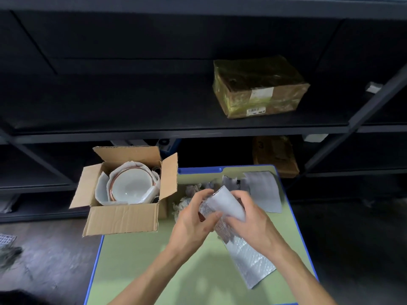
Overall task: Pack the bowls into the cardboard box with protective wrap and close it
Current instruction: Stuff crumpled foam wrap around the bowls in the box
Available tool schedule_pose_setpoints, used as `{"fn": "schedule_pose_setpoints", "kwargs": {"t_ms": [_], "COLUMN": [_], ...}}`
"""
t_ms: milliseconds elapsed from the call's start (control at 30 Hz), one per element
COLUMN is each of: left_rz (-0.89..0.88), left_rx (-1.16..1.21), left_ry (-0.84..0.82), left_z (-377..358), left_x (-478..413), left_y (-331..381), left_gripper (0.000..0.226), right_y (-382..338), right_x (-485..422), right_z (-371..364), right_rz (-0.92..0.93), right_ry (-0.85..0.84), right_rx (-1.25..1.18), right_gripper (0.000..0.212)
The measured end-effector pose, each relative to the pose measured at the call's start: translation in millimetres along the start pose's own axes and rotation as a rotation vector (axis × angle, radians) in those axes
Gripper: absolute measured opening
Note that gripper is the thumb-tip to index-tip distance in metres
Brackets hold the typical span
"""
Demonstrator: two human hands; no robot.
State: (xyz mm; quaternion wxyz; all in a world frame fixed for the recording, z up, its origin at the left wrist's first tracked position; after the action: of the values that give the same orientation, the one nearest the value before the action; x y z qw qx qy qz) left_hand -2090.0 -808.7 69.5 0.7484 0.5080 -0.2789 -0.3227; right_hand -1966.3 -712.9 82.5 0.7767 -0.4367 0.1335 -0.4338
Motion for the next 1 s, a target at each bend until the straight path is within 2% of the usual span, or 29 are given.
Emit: {"fn": "schedule_pose_setpoints", "kwargs": {"t_ms": [67, 200, 300, 367, 567, 667, 767, 900, 1000], "left_rz": [-0.008, -0.068, -0.083, -0.061, 0.08, 0.158, 0.168, 0.177, 0.15], "left_rx": [-0.03, -0.088, -0.141, -0.154, 0.001, 0.111, 0.15, 0.264, 0.224], "left_ry": [-0.001, -0.04, -0.062, -0.057, -0.079, -0.094, -0.112, -0.236, -0.112], "left_z": [8.0, 19.9, 25.6, 28.6, 36.1, 40.5, 50.5, 56.0, 78.1], "left_x": [1.4, 1.8, 0.9, 0.8, 4.5, 7.7, 7.3, 13.2, 5.8], "left_y": [-2.4, 1.1, 5.4, 2.5, -12.7, -14.9, -11.2, -3.1, -9.1], "left_gripper": [0.045, 0.051, 0.03, 0.016, 0.009, 0.018, 0.024, 0.022, 0.017], "right_y": [-2.6, -7.6, -13.5, -17.0, -47.7, -59.9, -66.7, -83.6, -96.5], "right_x": [-1.9, 4.4, 8.6, 6.8, 7.2, 6.6, 6.4, 10.7, 12.8], "right_z": [-5.4, -21.6, -32.6, -34.8, -30.1, -27.8, -36.3, -49.2, -61.2], "right_rz": [0.035, 0.084, 0.096, 0.104, 0.295, 0.407, 0.474, 0.592, 0.617], "right_ry": [-0.078, -0.301, -0.367, -0.33, -0.143, -0.044, -0.035, 0.039, 0.055], "right_rx": [0.053, 0.131, 0.166, 0.189, 0.291, 0.37, 0.419, 0.54, 0.521], "right_gripper": [0.028, 0.013, 0.011, 0.009, 0.017, 0.022, 0.03, 0.047, 0.042]}}
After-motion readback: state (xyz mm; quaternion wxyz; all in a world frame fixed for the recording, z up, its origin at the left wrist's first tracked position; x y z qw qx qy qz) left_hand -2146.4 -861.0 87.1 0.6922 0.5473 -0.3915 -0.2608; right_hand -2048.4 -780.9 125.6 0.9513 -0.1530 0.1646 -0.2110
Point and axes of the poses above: each hand's wrist, its own x-axis away from the middle knuckle, its own z-axis out of the back of the hand, y = z × x, the point moved 10 cm from there along -x, towards the middle knuckle, and after that the axes turned 9 degrees about y, right-handed, at the moved point
